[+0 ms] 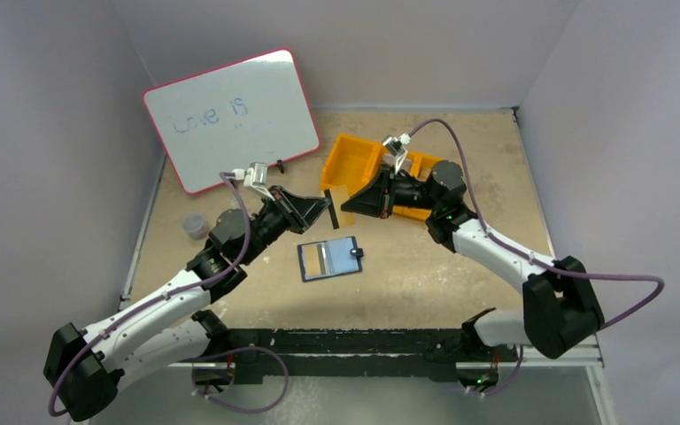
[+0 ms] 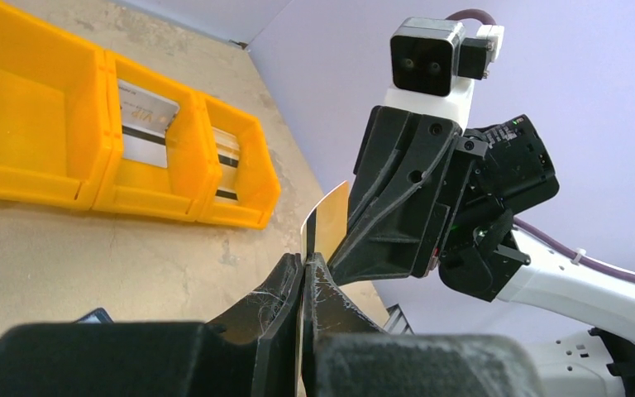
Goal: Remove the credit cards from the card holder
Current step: Remove the credit card from the card holder.
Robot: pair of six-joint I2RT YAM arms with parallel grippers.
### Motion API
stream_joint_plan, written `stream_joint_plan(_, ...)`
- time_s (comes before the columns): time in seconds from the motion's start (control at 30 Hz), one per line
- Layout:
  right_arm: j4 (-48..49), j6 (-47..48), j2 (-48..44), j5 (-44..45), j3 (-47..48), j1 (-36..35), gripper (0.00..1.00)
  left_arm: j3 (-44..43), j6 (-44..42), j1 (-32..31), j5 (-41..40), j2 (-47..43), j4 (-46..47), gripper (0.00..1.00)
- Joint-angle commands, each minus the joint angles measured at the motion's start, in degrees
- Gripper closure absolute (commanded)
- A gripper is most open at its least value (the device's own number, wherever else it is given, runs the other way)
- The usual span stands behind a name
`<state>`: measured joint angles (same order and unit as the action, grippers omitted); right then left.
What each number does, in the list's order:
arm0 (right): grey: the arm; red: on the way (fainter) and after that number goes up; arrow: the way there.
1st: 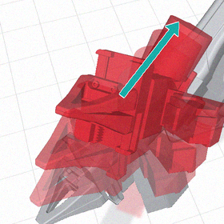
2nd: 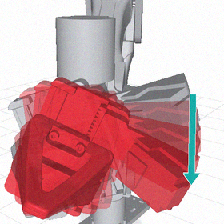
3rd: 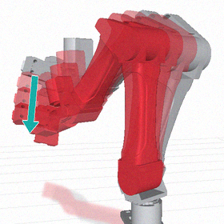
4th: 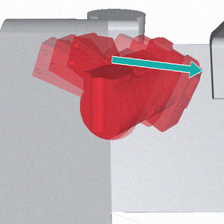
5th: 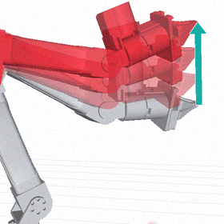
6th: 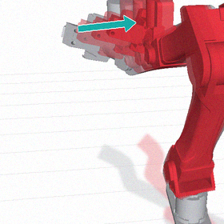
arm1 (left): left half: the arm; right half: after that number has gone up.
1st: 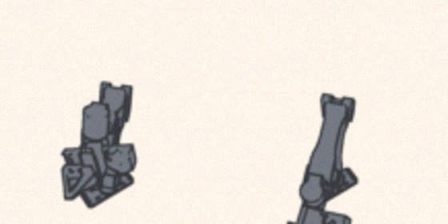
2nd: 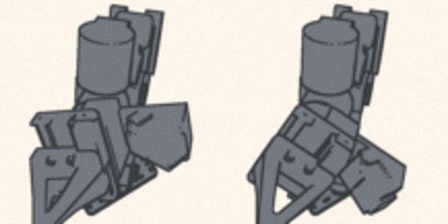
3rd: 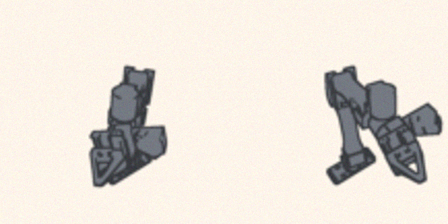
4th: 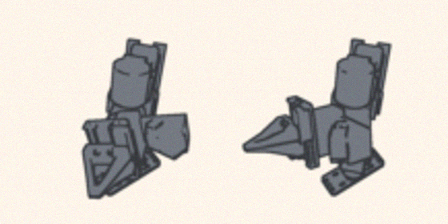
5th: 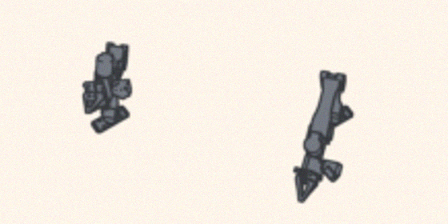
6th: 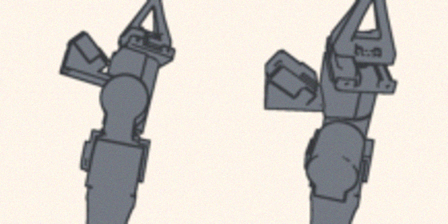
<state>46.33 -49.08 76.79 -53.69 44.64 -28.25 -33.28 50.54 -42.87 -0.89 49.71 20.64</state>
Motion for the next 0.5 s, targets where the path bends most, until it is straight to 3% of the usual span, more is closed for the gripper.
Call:
stream_joint_plan(0.0,-1.7,3.4,-3.9,0.3,1.3,0.3,1.00,-2.1,0.2,0.2,1.1,1.3,2.7,0.94)
stream_joint_plan(0.1,-4.6,5.4,-5.7,1.9,1.5,0.5,1.00,-2.5,0.1,0.2,0.7,2.2,2.3,0.82)
stream_joint_plan(0.17,-7.1,7.0,-6.8,3.6,1.9,0.9,1.00,-3.0,-0.2,0.3,-0.3,2.5,0.7,0.62)
stream_joint_plan(0.2,-8.4,8.2,-7.3,4.5,1.9,1.1,1.00,-3.5,-0.4,0.3,-1.2,2.7,-0.9,0.57)
stream_joint_plan(0.33,-24.3,20.9,-9.6,12.1,5.2,3.8,1.00,-6.3,-1.7,0.3,-8.9,2.1,-10.8,0.44)
stream_joint_plan(0.4,-36.0,31.5,-11.0,21.1,8.3,5.4,1.00,-7.1,-2.6,0.3,-12.7,0.7,-14.9,0.40)
stream_joint_plan(0.47,-45.4,41.7,-11.5,39.1,10.2,5.7,1.00,-8.0,-3.4,0.3,-16.2,-0.4,-19.5,0.37)
